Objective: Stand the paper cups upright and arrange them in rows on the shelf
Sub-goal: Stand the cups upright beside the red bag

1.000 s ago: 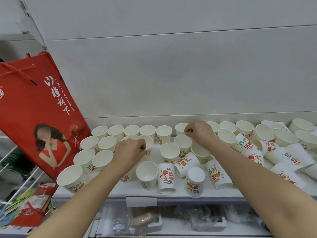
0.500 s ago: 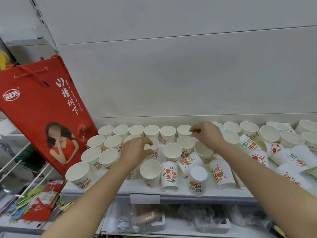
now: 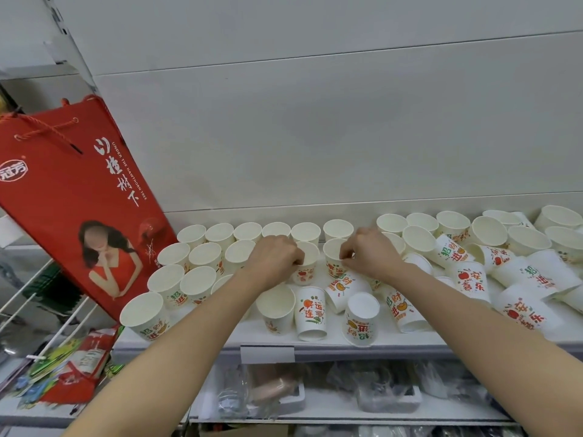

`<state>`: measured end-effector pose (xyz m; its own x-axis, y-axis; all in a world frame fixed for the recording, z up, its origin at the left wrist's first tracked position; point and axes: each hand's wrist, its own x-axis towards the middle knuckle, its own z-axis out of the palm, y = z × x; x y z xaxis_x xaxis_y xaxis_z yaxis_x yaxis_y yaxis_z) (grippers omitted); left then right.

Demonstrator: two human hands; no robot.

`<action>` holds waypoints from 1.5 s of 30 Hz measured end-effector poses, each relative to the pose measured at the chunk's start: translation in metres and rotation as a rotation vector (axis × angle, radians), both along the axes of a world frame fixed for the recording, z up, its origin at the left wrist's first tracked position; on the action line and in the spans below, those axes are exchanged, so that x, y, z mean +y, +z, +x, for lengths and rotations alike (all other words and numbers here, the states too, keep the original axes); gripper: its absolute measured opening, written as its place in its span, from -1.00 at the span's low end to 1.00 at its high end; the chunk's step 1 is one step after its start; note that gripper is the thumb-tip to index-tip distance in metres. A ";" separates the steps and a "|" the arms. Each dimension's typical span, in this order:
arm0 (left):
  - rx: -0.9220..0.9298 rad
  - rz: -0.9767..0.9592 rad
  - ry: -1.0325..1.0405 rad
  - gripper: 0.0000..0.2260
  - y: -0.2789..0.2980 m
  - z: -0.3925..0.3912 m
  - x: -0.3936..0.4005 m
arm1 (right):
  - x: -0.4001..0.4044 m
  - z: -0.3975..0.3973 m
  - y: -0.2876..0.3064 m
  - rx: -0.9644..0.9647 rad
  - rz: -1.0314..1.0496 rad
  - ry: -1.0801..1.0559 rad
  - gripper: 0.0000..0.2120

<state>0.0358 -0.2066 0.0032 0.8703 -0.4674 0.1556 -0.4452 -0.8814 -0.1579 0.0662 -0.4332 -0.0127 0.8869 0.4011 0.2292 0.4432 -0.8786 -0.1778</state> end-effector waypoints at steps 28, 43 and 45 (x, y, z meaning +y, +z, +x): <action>-0.098 -0.274 0.392 -0.97 -0.011 -0.098 0.021 | -0.003 -0.039 -0.006 -0.001 -0.061 -0.242 -0.57; 0.009 -0.403 0.257 -0.72 -0.010 -0.076 0.013 | 0.006 -0.031 -0.012 0.117 0.032 -0.462 -0.52; 0.150 -0.329 0.201 -0.65 -0.009 -0.079 0.001 | 0.010 -0.033 -0.007 0.109 0.008 -0.448 -0.53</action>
